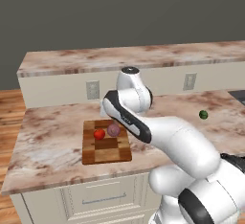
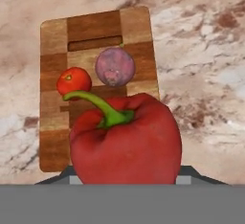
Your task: Place the avocado, onion, tomato, and bell pepper on the cutting board.
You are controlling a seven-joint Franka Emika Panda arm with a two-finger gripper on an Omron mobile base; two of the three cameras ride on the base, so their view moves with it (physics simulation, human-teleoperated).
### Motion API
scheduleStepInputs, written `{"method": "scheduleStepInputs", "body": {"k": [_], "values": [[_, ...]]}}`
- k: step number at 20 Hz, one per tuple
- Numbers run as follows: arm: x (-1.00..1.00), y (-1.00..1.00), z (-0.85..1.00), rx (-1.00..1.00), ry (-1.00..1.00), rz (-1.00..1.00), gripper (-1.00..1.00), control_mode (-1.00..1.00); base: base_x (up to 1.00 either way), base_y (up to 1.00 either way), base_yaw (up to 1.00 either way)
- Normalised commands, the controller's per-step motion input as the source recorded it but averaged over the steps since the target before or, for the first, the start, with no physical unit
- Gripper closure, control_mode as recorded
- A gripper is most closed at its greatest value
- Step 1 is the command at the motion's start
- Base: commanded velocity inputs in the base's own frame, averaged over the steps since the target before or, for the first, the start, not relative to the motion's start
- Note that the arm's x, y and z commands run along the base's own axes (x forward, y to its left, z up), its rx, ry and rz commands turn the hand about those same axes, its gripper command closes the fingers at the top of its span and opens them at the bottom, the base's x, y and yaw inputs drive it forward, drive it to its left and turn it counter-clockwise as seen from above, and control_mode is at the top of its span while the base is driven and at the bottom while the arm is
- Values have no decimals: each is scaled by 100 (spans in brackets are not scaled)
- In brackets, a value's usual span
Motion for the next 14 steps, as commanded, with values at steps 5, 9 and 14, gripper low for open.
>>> {"method": "scheduleStepInputs", "body": {"k": [5,9,14], "values": [[40,39,-38,0,15,7,100,-100,0,0,0],[20,34,-27,0,5,5,100,-100,0,0,0],[16,23,-41,0,8,2,100,-100,0,0,0]]}}
